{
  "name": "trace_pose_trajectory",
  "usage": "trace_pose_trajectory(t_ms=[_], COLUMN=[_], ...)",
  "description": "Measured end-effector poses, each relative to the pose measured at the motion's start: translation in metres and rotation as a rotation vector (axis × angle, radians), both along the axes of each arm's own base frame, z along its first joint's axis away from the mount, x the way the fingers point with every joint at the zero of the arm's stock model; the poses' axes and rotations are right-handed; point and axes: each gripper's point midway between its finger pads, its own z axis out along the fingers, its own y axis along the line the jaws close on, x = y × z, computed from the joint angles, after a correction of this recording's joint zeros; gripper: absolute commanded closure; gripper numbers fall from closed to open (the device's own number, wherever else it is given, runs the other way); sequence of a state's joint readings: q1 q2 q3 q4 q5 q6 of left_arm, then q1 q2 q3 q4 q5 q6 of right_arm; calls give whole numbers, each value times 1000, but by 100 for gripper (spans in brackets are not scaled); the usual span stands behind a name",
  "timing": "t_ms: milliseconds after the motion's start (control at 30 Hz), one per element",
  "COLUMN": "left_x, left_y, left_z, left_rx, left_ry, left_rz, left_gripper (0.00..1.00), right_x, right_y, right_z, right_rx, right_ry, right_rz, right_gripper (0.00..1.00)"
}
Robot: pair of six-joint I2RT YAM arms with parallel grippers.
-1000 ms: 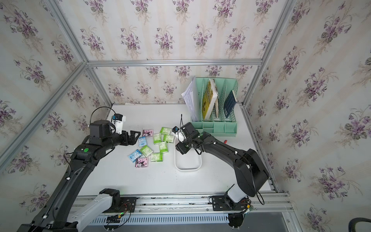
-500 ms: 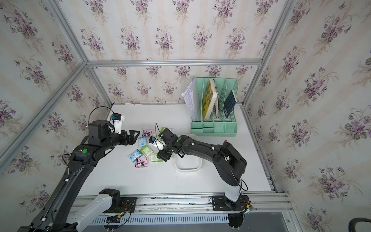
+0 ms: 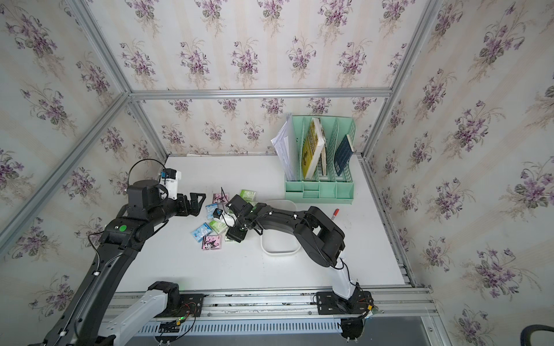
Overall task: Put the pocket tissues into the storage box
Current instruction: Pick up the pocket tissues from the center of the board, then place the pocket tissues in the storage box.
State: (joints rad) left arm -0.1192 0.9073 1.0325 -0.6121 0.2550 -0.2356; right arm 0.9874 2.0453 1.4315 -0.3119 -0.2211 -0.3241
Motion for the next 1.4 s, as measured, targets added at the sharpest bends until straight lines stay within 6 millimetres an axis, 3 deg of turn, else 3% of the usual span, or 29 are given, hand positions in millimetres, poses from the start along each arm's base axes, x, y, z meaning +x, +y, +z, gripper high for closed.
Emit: trace_pose_trajectory(t_ms=[333, 533, 667, 900, 1033, 1100, 1267, 1400], left_x=[1, 0, -2, 3, 10, 11, 12, 13], left_y=[7, 9, 12, 9, 3, 0, -7, -10], left_z=[-3, 5, 3, 0, -1, -2, -3, -4], left_rx=[1, 4, 13, 11, 6, 2, -6, -7], left_ry=[9, -5, 7, 30, 47, 57, 52, 52], left_rz=[34, 42, 54, 43, 13, -1, -26, -36], left_gripper=[1, 1, 1, 1, 1, 1, 1, 1], right_x=[-9, -9, -11, -8, 15, 37, 82, 91], right_y=[-8, -8, -11, -15, -45, -75, -152, -186], right_z=[-29, -28, -13, 57, 84, 90, 89, 83], right_rx=[-53, -44, -16, 116, 150, 146, 84, 13], right_ry=[30, 24, 12, -66, -106, -122, -114, -97], right_rz=[19, 20, 14, -11, -89, -189, -469, -627], right_gripper=[34, 58, 65, 67, 67, 67, 68, 68])
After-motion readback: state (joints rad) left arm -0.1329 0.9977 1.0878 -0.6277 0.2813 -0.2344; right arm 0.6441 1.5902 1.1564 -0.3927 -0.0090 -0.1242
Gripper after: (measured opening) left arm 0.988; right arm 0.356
